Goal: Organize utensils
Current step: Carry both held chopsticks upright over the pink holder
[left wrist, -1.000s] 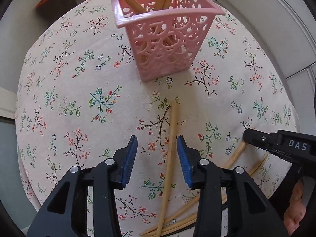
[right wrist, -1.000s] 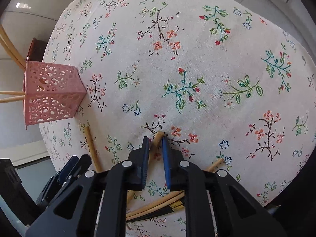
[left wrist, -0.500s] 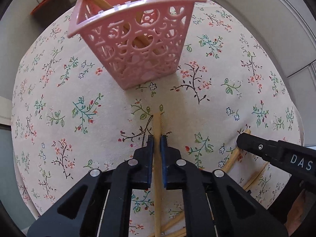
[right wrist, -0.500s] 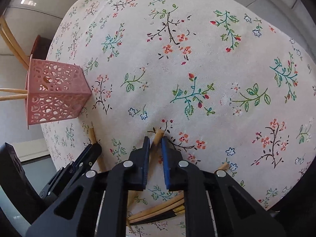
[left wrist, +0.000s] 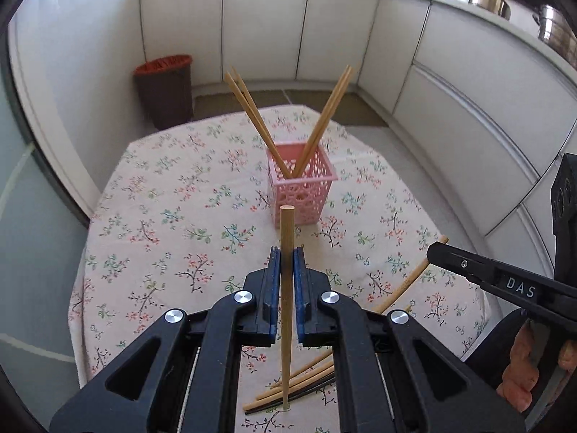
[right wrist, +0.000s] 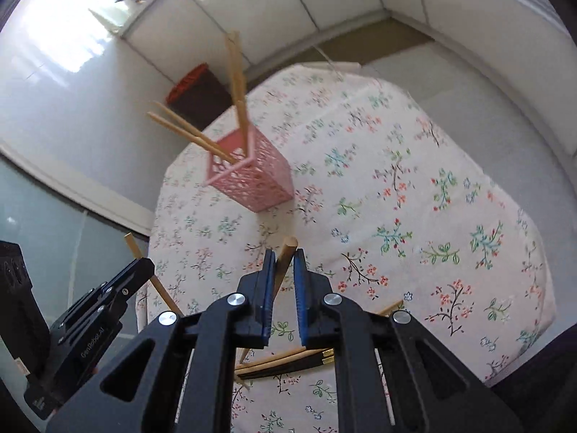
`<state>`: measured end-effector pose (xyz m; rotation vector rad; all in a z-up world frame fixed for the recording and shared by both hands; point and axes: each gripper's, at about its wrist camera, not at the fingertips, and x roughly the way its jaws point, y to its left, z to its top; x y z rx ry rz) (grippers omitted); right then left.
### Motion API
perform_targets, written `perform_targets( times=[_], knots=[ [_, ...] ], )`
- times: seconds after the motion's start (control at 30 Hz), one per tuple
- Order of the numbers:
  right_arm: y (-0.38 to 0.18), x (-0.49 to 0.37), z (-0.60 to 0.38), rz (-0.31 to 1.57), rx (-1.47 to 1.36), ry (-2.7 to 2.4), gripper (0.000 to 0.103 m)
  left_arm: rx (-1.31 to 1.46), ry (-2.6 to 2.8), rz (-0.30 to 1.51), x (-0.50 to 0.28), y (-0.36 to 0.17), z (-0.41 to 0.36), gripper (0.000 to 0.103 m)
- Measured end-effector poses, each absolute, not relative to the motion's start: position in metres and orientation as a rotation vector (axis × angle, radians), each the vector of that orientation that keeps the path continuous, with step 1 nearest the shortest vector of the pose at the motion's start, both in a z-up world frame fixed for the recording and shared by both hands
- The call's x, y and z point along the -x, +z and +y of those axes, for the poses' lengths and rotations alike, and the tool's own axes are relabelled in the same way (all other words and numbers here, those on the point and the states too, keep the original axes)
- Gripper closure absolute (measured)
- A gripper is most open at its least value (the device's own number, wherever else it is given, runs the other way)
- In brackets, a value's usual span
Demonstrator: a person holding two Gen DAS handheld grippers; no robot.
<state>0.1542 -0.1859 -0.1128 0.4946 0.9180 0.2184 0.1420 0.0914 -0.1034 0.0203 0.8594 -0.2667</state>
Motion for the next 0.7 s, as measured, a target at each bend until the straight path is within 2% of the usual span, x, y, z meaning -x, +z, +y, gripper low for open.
perform_targets(
  times=[0.3, 0.7],
  knots=[
    [-0.047, -0.118, -0.183, 0.756, -0.384, 0.319, 0.095, -0.034, -0.242, 0.726, -0.103, -0.042, 0.087, 0.097],
    [0.022, -0.129, -0.215, 0.609, -0.366, 0.299, 0.095, -0.047, -0.240, 0.644, -0.131, 0.008, 0.062, 0.097]
  ],
)
